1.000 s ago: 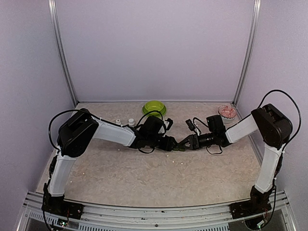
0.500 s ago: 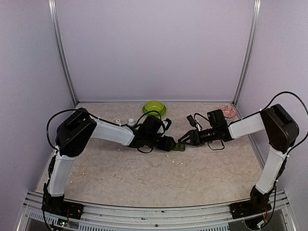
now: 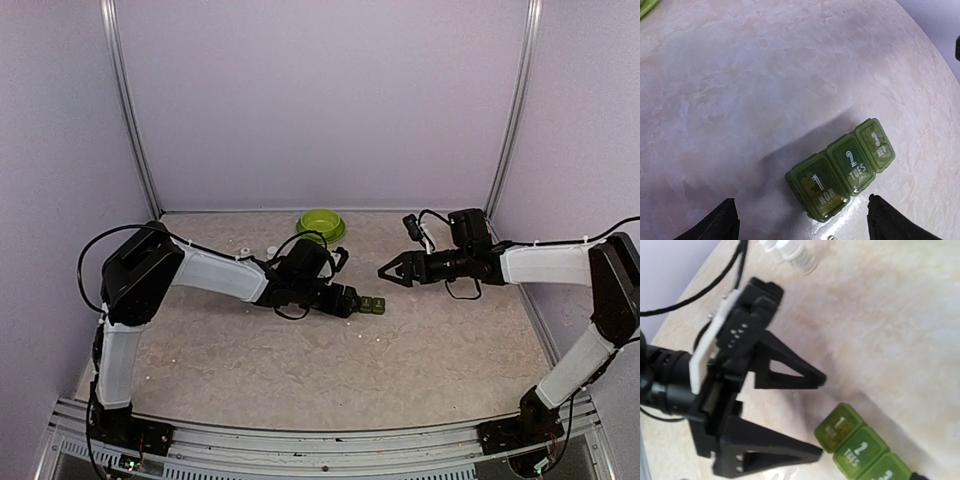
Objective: Sort the pills into containers
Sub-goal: Close the lid of the pill container on the pill container, then reset both arms
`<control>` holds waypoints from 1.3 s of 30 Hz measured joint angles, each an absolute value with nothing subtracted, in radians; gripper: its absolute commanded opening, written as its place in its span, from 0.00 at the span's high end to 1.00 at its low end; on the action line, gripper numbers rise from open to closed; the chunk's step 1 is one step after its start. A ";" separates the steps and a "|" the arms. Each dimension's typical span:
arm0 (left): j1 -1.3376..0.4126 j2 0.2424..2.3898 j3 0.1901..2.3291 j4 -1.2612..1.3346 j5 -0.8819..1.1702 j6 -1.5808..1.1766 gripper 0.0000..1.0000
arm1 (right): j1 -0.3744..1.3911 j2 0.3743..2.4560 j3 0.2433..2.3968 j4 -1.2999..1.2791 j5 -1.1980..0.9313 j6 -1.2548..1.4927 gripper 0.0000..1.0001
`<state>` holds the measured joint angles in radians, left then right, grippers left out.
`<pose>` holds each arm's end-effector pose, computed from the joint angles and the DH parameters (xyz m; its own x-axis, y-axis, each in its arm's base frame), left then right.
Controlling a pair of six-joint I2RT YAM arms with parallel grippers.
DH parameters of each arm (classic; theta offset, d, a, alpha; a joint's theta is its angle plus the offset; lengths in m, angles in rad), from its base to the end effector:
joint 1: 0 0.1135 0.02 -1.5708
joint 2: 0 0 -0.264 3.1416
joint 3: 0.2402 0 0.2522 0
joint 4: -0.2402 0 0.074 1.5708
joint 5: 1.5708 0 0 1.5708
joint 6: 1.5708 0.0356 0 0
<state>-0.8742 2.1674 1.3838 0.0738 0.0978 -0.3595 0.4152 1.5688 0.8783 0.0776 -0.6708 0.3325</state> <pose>0.2971 -0.3606 0.1302 -0.6767 0.2633 -0.6876 0.6120 0.7204 -0.3264 0.2929 0.1533 0.2091 -0.7525 -0.0523 -0.6565 -0.5666 0.5594 0.6050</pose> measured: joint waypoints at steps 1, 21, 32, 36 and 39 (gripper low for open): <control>-0.874 2.157 1.380 0.074 0.097 -0.360 0.10 | 0.415 1.555 0.874 0.072 -0.661 0.331 0.02; -0.869 1.722 1.137 0.085 0.010 -0.360 0.01 | 0.415 1.098 0.671 -0.064 -0.178 0.278 0.00; -0.794 1.537 1.047 -0.008 -0.104 -0.362 0.01 | 0.415 0.933 0.661 -0.154 0.062 0.258 0.00; -0.758 1.420 0.993 -0.039 -0.153 -0.364 0.01 | 0.415 0.890 0.657 -0.178 0.144 0.242 0.00; -0.714 1.330 0.944 -0.049 -0.177 -0.377 0.01 | 0.415 0.878 0.656 -0.191 0.168 0.226 0.00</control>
